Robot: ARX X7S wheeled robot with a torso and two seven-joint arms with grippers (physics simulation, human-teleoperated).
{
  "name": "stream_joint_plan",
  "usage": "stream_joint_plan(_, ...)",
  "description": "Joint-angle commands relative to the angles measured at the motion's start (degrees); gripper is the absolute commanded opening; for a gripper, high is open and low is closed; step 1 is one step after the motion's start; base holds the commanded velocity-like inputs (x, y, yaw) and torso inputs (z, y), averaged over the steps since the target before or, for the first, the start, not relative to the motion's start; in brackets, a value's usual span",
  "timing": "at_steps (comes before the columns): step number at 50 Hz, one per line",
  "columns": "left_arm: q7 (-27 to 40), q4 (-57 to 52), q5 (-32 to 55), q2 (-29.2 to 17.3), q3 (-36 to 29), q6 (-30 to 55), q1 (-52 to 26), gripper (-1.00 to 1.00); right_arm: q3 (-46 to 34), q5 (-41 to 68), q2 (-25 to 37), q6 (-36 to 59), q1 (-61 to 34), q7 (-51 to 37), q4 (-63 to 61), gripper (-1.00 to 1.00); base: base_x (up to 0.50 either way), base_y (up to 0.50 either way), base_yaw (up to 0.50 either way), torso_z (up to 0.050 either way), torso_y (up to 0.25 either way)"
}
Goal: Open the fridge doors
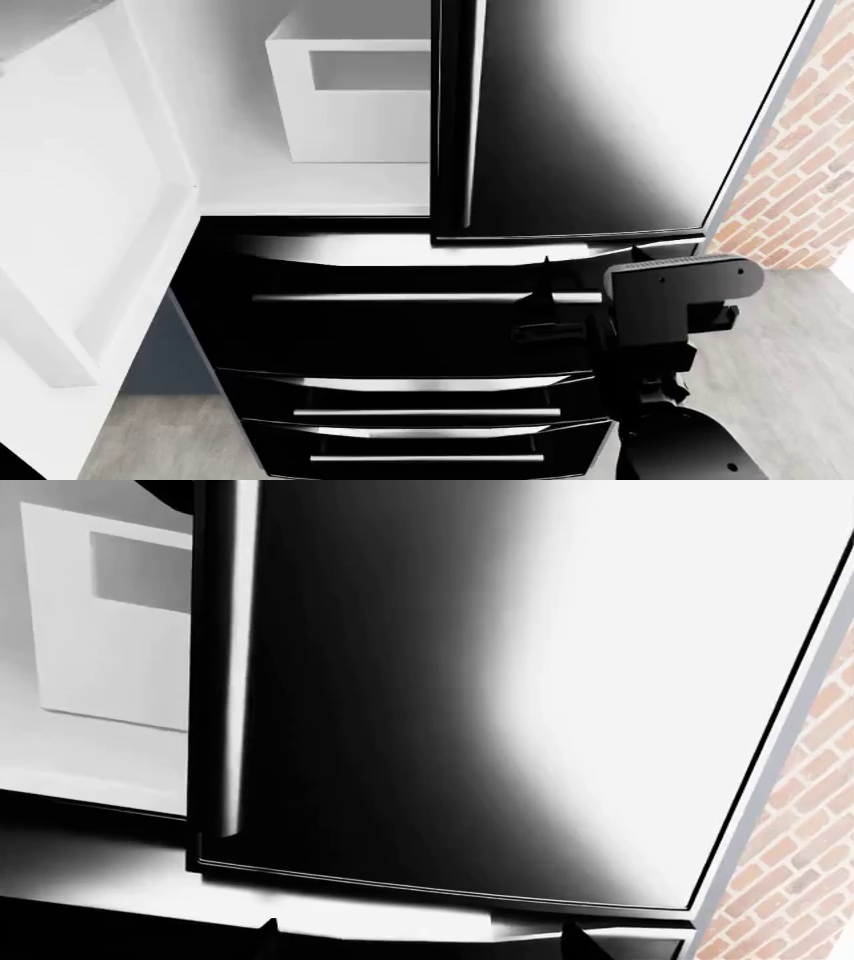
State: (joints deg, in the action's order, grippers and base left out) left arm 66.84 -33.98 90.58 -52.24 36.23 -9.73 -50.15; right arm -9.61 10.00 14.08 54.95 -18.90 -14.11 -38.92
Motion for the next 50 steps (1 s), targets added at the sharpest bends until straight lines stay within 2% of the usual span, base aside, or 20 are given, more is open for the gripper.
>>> stream_joint_plan(1,-1.3,-5.7,2.9,2.7,4.9,1.8,6.8,1.00,0.0,0.3,0.2,0.3,-0.2,-0.3,-0.2,1.00,0.00,0.00,0.00,0.000,0.000)
stream_joint_plan(13,-3.0,-8.8,4.0,4.4,7.4,2.7,10.2,1.00,0.1,0.6,0.4,0.7,-0.3,-0.6,-0.7,1.00,0.00,0.00,0.00,0.000,0.000)
stream_joint_plan(23,-2.2,-11.8,0.9,5.7,8.7,3.4,12.1,1.00,0.1,0.8,0.5,0.5,-0.2,-0.8,-0.5,1.00,0.00,0.00,0.00,0.000,0.000)
stream_joint_plan(30,-4.9,-15.4,4.5,7.1,11.4,4.2,15.8,1.00,0.2,1.0,0.7,0.3,0.0,-0.9,-0.6,1.00,0.00,0.00,0.00,0.000,0.000)
stream_joint_plan(39,-10.1,-19.8,14.0,7.7,15.4,5.6,21.1,1.00,0.0,1.2,0.7,0.7,-0.2,-1.2,-1.0,1.00,0.00,0.00,0.00,0.000,0.000)
stream_joint_plan(50,-14.2,-24.6,19.1,10.7,15.9,8.4,26.1,1.00,0.2,1.4,0.9,0.3,0.3,-1.5,-1.3,1.00,0.00,0.00,0.00,0.000,0.000)
